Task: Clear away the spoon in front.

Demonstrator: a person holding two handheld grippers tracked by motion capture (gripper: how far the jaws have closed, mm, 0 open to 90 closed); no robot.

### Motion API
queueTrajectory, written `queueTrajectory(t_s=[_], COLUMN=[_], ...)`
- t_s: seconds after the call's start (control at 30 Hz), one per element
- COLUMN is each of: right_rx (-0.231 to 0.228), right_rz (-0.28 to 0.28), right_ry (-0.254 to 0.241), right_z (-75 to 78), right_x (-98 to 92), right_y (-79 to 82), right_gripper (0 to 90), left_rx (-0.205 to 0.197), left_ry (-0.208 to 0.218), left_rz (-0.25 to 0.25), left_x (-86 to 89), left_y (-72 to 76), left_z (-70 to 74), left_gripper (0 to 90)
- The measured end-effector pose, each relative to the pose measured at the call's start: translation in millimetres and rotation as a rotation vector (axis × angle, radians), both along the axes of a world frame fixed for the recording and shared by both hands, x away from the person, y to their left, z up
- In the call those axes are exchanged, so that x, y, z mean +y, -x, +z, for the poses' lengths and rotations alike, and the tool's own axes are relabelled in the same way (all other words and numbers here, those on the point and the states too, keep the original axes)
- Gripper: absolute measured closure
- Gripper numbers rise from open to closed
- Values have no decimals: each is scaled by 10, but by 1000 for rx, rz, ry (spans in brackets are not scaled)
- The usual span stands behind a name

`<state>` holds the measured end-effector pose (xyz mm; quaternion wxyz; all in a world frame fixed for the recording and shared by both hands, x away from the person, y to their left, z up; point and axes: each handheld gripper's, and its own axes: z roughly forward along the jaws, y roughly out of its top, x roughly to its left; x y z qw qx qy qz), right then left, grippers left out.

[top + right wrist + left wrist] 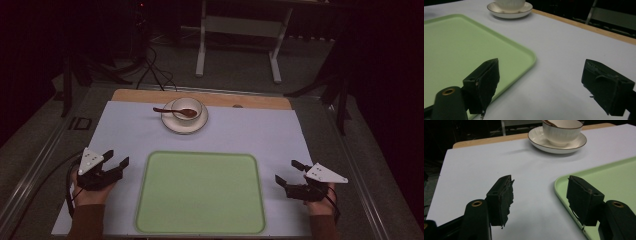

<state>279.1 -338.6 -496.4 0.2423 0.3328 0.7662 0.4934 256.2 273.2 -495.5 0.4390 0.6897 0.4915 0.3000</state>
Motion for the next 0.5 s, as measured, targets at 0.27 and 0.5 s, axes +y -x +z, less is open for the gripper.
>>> queueTrajectory(t_s=[0.27, 0.5], right_rx=[-14, -12], right_rz=[10, 11], right_ry=[9, 14], right_z=[-1, -5], right_x=[-8, -4], right_y=[5, 2], right_gripper=[146, 146], left_rx=[6, 12], left_ry=[8, 2], left_rz=[-5, -10], left_x=[0, -16], left_y=[-23, -56], left_z=[0, 0], left_gripper=[375, 375])
